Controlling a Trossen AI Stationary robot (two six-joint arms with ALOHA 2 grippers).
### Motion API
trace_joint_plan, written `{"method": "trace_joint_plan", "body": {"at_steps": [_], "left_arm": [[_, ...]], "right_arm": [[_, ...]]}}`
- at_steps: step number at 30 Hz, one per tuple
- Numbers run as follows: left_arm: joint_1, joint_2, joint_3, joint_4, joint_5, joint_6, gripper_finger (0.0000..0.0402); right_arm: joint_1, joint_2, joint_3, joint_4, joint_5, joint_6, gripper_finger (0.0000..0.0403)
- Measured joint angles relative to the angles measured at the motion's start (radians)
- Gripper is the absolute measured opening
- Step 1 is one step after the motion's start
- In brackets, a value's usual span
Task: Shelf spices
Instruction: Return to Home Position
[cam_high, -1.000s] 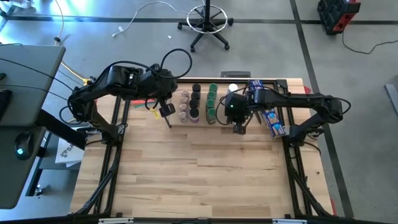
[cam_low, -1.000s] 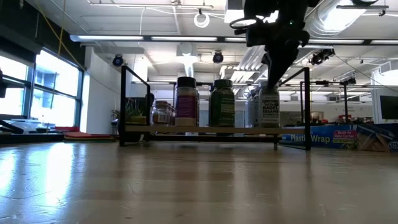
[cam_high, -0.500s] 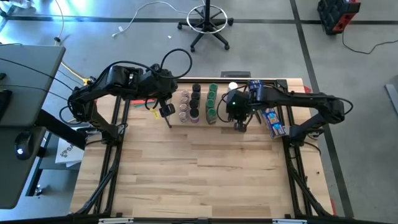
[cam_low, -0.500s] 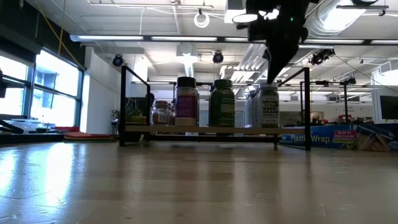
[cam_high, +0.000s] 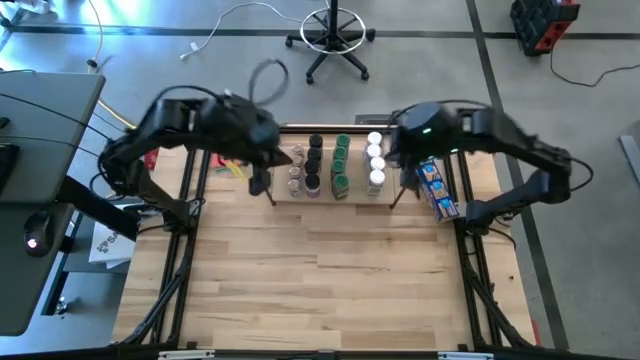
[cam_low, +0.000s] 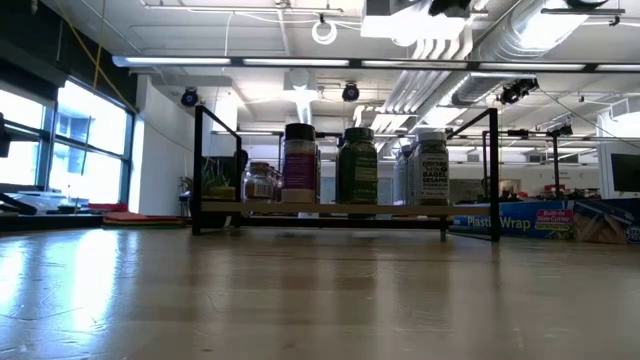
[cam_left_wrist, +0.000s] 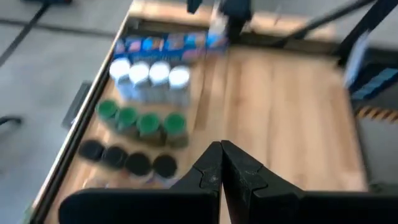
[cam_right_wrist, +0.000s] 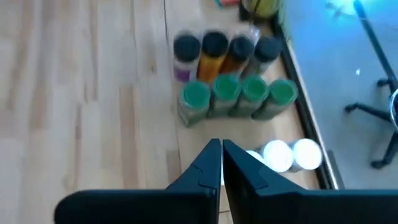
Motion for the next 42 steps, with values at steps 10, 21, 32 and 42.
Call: {"method": "trace_joint_plan", "body": {"at_steps": [10,21,32,42], "left_arm": [[0.143,-0.328,-0.315,0.392,0.138,-0.052,0.0000],[0.159,-0.734,-1.035,1.007,0.053,-0.322,0.0001],[0.141,-0.787,-1.330,0.970,-0.029,-0.329,0.0001],[0.085,-0.791,-1.684,1.631,-0.136,-0.244,0.0001]], "right_arm": [[-0.093,-0.464,-0.264,0.185,-0.368,0.099,0.0001],[-0.103,-1.000,-0.846,0.648,-0.474,0.417,0.0000],[-0.103,-1.116,-1.191,1.004,-0.445,0.463,0.0000],[-0.103,-1.157,-1.479,1.537,-0.233,0.520,0.0000]]}}
